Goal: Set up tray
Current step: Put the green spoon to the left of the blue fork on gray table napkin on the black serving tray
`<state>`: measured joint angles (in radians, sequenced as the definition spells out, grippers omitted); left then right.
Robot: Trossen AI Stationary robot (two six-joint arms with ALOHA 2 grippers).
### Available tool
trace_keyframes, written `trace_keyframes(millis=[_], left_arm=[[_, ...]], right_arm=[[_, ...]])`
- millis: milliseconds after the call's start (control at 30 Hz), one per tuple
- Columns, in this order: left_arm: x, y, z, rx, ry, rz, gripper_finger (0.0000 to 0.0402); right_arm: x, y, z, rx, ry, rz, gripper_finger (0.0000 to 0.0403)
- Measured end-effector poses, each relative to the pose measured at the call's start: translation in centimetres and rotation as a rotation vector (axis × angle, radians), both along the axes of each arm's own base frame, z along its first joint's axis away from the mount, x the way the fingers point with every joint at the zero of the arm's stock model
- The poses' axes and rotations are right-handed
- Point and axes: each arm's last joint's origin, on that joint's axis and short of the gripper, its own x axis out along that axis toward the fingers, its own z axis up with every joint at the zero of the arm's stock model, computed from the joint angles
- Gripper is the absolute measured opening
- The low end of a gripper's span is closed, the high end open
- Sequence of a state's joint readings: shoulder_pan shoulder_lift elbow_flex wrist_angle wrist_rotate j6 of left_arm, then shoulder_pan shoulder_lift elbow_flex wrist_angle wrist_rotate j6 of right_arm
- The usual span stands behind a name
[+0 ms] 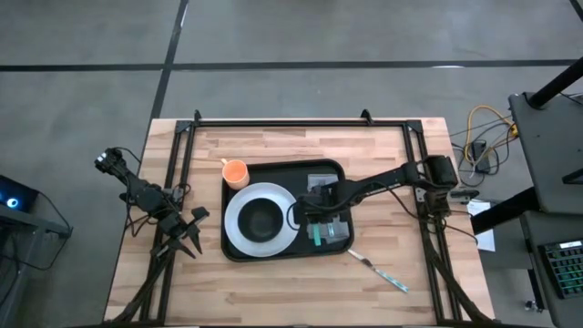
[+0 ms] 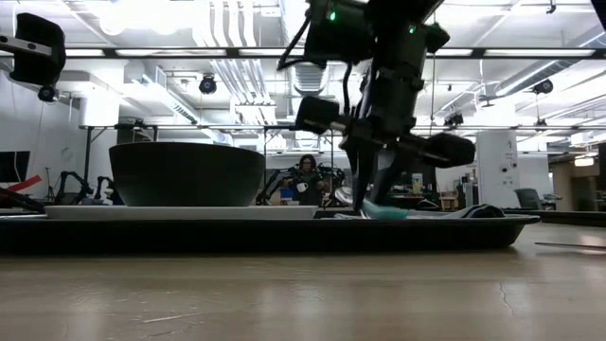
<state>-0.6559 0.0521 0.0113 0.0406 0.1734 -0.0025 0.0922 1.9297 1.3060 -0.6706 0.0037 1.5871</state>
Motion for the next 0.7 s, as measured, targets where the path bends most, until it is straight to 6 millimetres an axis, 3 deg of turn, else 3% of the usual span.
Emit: trace_keyframes(millis=[433,700], left_arm=[[0.0,0.0,0.0,0.0,0.0,0.0,0.0071],[0.0,0.0,0.0,0.0,0.0,0.0,0.0071]], right_arm=[[0.4,-1.1,-0.9,-0.022,0.026,-0.029,0.0042],[0.5,-2.9,-0.8,-0.044,0.023,-0.013,0.0042]])
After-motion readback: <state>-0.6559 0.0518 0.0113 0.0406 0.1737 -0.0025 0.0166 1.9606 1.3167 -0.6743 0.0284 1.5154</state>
